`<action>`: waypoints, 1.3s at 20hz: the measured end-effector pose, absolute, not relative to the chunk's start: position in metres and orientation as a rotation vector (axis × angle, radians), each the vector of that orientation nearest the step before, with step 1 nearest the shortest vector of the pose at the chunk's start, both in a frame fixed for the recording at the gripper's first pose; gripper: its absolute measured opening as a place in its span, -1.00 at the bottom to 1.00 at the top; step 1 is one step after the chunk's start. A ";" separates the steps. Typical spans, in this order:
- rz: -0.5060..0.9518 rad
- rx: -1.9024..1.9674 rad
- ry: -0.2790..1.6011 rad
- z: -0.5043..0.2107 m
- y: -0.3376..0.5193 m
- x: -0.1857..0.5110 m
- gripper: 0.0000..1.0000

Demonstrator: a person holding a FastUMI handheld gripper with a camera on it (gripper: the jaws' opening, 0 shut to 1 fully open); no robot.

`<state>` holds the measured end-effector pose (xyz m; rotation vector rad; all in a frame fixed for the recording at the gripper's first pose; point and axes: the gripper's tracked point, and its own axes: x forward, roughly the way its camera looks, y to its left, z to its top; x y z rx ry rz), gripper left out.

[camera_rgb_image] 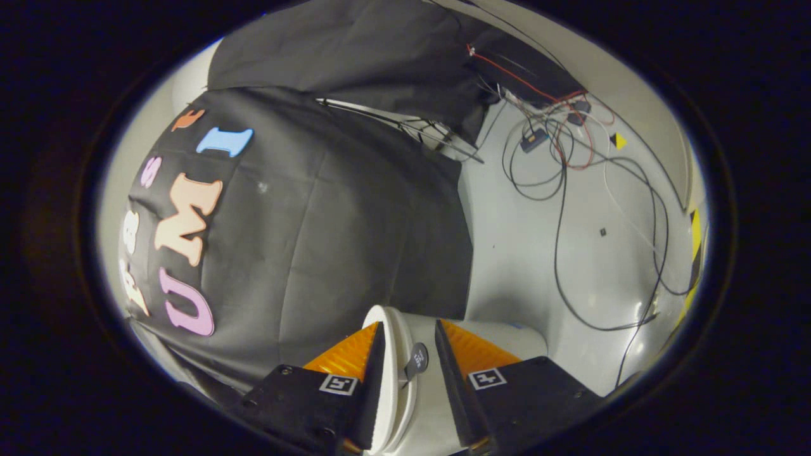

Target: Open the toilet lid.

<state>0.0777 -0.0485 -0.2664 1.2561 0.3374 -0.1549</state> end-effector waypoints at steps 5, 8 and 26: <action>-0.080 1.257 0.442 -0.284 -0.009 0.102 -0.02; -0.074 1.270 0.474 -0.294 -0.004 0.108 -0.03; 0.095 0.957 0.391 -0.195 0.036 0.119 -0.83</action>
